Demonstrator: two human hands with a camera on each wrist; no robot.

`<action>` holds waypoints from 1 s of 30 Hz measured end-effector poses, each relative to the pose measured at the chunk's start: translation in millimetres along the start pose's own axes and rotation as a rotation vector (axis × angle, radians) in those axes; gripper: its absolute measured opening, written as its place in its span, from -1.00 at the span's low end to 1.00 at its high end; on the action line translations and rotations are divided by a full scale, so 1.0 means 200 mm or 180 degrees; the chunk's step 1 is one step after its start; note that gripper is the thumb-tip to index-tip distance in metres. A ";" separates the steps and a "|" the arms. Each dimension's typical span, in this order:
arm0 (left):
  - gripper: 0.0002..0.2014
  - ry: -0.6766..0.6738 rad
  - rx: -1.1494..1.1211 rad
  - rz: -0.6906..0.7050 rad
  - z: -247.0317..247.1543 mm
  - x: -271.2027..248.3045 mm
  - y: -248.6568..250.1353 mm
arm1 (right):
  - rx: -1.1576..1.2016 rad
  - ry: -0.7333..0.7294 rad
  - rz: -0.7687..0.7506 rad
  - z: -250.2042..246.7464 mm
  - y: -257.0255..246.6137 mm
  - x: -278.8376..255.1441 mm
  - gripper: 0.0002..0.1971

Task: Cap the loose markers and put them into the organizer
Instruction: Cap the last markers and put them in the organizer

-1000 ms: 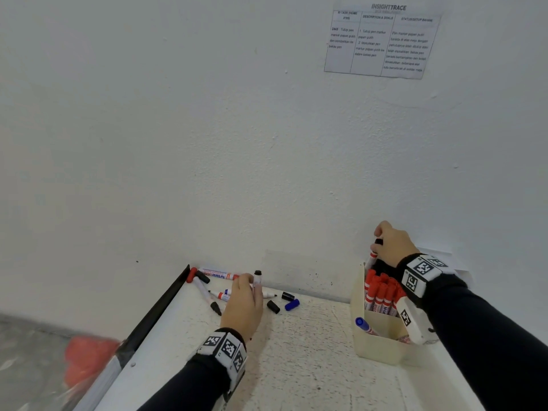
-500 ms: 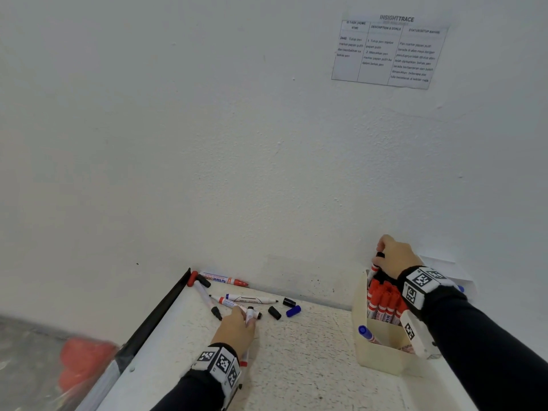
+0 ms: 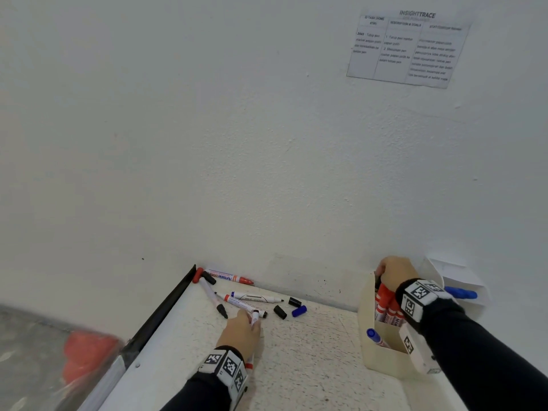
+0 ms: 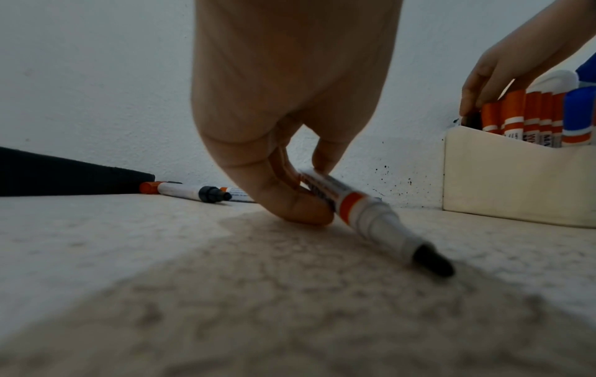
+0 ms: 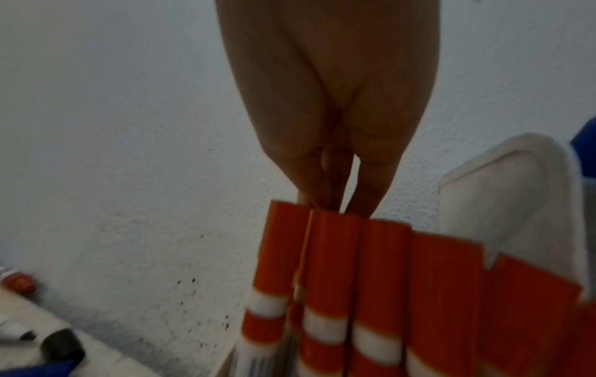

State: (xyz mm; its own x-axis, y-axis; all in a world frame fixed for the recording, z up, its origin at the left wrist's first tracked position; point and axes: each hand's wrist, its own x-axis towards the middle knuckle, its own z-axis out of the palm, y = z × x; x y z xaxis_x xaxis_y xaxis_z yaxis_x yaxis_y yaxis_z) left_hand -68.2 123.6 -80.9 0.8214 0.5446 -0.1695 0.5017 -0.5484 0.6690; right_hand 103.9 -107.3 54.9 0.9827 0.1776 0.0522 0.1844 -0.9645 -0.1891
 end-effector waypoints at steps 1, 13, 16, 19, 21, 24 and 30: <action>-0.73 -0.0001 0.0012 -0.0005 0.00 0.00 0.00 | 0.0043 0.0006 -0.0017 -0.01 0.01 0.01 -0.79; -0.74 0.0315 -0.0683 0.0160 0.01 -0.02 0.04 | -0.0815 -0.0679 -0.0155 -0.01 -0.03 0.01 -0.57; -0.71 0.0361 -0.0964 0.0223 0.01 -0.01 0.04 | -0.0854 -0.0911 -0.0161 -0.03 -0.07 -0.02 -0.50; -0.69 0.0346 -0.0908 0.0215 0.00 -0.01 0.03 | -0.0452 -0.0530 -0.0343 -0.06 -0.15 -0.03 -0.58; -0.68 0.0381 -0.0740 0.0216 -0.01 0.00 0.01 | 0.0027 -0.0224 -0.0631 -0.07 -0.23 -0.04 -0.68; -0.70 0.0439 -0.0537 0.0205 -0.05 0.00 -0.01 | 0.0657 -0.0397 -0.0947 -0.03 -0.38 -0.09 -0.75; -0.60 0.0327 -0.0788 0.0090 -0.14 0.00 -0.09 | 0.0385 -0.1677 -0.1254 0.31 -0.57 -0.22 -0.50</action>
State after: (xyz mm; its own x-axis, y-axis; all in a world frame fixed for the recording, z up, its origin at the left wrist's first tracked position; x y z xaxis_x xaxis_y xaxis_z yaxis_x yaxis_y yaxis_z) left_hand -85.7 150.4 -73.4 0.7960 0.5997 -0.0824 0.3868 -0.3993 0.8312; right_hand 40.0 7.4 13.1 0.7128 0.6133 -0.3403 0.5015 -0.7848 -0.3641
